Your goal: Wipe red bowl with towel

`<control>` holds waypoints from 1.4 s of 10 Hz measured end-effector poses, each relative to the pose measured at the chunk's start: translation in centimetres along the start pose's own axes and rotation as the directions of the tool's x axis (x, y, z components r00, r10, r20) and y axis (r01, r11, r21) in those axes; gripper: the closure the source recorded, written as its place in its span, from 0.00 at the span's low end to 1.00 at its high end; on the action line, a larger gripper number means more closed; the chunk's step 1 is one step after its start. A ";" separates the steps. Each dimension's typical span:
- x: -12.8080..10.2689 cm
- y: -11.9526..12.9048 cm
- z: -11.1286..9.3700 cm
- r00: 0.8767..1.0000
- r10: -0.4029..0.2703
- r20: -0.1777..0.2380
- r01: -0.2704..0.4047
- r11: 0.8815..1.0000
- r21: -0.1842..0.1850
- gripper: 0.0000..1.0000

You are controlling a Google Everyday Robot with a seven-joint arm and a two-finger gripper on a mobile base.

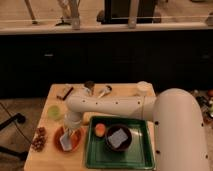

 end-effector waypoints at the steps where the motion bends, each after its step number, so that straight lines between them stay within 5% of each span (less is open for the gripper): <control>1: 0.1 0.4 0.4 0.999 0.022 -0.023 -0.022 1.000 0.006 0.95; 9: 1.2 0.7 1.1 0.997 0.077 -0.004 -0.077 0.997 0.026 0.95; 14: 1.3 -1.3 1.4 0.999 0.028 0.028 -0.028 0.999 0.027 0.95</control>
